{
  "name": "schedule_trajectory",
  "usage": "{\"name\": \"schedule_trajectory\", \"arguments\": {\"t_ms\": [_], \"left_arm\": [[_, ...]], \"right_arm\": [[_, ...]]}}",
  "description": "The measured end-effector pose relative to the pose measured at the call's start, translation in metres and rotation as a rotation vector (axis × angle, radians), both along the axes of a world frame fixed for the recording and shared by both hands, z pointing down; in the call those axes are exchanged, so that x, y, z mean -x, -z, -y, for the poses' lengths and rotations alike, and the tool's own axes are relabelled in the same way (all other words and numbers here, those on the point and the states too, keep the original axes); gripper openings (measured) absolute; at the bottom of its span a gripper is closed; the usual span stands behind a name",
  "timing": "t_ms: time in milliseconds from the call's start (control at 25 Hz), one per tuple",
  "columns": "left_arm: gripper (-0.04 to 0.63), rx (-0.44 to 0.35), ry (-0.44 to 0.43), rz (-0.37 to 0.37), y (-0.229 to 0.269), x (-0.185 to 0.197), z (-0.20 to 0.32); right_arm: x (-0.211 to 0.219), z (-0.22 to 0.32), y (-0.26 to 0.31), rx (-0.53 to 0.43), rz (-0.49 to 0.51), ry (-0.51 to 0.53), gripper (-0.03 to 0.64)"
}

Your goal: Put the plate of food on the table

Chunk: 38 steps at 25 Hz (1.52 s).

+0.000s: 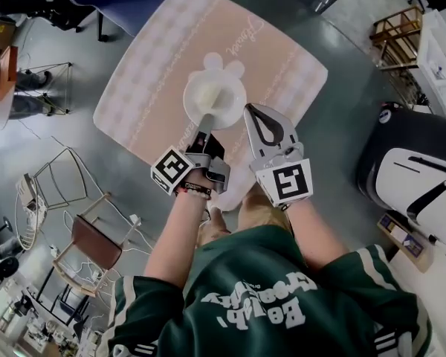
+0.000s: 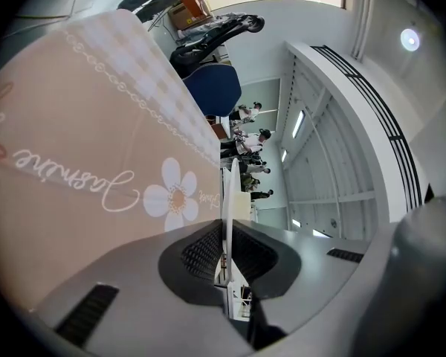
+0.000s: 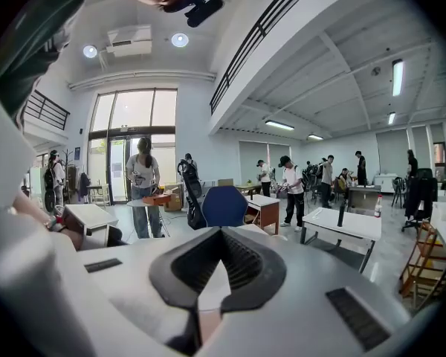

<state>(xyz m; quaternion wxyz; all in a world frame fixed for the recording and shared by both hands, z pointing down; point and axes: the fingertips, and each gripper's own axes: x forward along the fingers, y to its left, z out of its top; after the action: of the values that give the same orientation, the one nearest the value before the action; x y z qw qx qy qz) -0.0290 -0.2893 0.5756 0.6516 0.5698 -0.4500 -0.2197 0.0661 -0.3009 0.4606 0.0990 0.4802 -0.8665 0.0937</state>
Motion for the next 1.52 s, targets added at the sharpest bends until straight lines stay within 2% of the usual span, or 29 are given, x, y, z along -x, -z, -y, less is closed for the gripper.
{"name": "schedule_trajectory", "arguments": {"t_ms": [520, 1040, 1240, 1520], "left_arm": [[0.031, 0.101, 0.065, 0.003, -0.071, 0.007, 0.023], [0.035, 0.177, 0.059, 0.016, -0.107, -0.002, 0.036], [0.037, 0.2, 0.014, 0.093, -0.111, -0.002, 0.035], [0.131, 0.236, -0.009, 0.173, -0.111, 0.001, 0.028]], "right_arm": [[0.008, 0.02, -0.063, 0.118, -0.015, 0.065, 0.014], [0.013, 0.043, -0.086, 0.153, -0.015, 0.082, 0.014], [0.019, 0.041, -0.089, 0.175, -0.002, 0.093, 0.014], [0.019, 0.041, -0.091, 0.187, 0.005, 0.089, 0.014]]}}
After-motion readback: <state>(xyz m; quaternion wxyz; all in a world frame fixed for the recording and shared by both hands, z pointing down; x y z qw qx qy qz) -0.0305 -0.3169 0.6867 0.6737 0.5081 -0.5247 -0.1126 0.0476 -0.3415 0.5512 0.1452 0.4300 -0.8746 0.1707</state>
